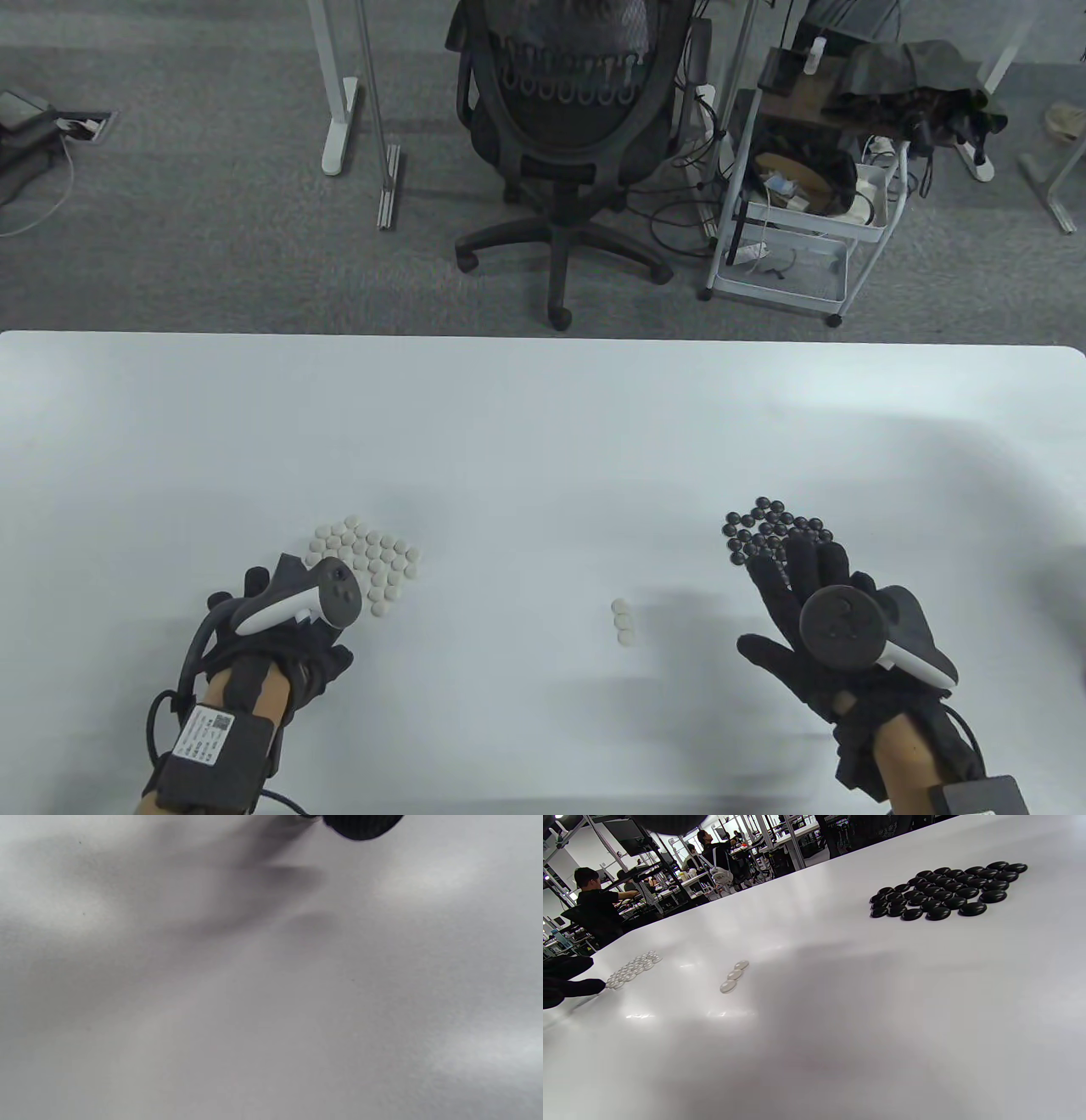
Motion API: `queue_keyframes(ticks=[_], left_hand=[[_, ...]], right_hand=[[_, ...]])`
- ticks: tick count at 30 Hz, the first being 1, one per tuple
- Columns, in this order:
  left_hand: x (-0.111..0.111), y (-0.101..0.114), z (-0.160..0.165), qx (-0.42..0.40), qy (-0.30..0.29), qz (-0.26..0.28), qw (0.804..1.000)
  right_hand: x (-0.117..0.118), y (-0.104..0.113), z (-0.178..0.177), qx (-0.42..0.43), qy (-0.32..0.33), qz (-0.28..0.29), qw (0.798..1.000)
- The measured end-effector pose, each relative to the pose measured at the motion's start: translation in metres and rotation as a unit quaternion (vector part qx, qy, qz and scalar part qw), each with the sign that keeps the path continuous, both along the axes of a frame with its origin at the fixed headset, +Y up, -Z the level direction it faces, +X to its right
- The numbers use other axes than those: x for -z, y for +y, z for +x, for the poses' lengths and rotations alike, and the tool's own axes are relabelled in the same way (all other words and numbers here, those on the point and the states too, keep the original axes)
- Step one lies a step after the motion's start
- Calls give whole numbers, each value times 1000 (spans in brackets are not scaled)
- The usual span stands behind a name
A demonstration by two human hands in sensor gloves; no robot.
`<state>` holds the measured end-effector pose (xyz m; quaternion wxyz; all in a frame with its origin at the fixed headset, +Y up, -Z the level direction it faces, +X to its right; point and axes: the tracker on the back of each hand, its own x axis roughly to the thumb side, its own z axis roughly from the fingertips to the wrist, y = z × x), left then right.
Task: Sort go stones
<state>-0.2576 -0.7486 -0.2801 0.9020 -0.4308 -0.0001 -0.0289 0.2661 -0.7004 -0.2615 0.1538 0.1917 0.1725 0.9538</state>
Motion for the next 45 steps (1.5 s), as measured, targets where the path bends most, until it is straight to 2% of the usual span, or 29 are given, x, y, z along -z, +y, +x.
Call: queue_keyframes(ticks=[5, 9, 14, 17, 21, 25, 32, 36, 39, 43, 45], left_hand=[[7, 4, 3, -3, 5, 1, 1000], [15, 24, 13, -35, 8, 25, 999], [25, 57, 60, -76, -39, 42, 995], [28, 64, 103, -79, -92, 31, 992], [28, 56, 163, -68, -165, 8, 984], [29, 40, 216, -88, -202, -19, 975], [24, 20, 276, -80, -258, -25, 963], [24, 7, 287, -84, -259, -31, 962], [19, -2, 288, -48, -279, -27, 959], [7, -4, 271, -35, -291, -22, 956], [-1, -2, 252, -30, -294, -20, 955]], right_hand=[[0, 0, 0, 1, -1, 0, 1000], [0, 2, 1, 5, -2, 2, 1000], [0, 1, 2, 3, -2, 0, 1000], [0, 2, 2, 3, -2, 1, 1000], [0, 2, 1, 4, -1, 2, 1000], [0, 1, 2, 4, -1, 1, 1000], [0, 0, 1, 2, -2, -1, 1000], [0, 1, 2, 4, -2, 1, 1000], [0, 1, 3, 5, -3, 1, 1000], [-1, 2, 3, 8, -2, 4, 1000], [-1, 3, 3, 9, -1, 5, 1000]])
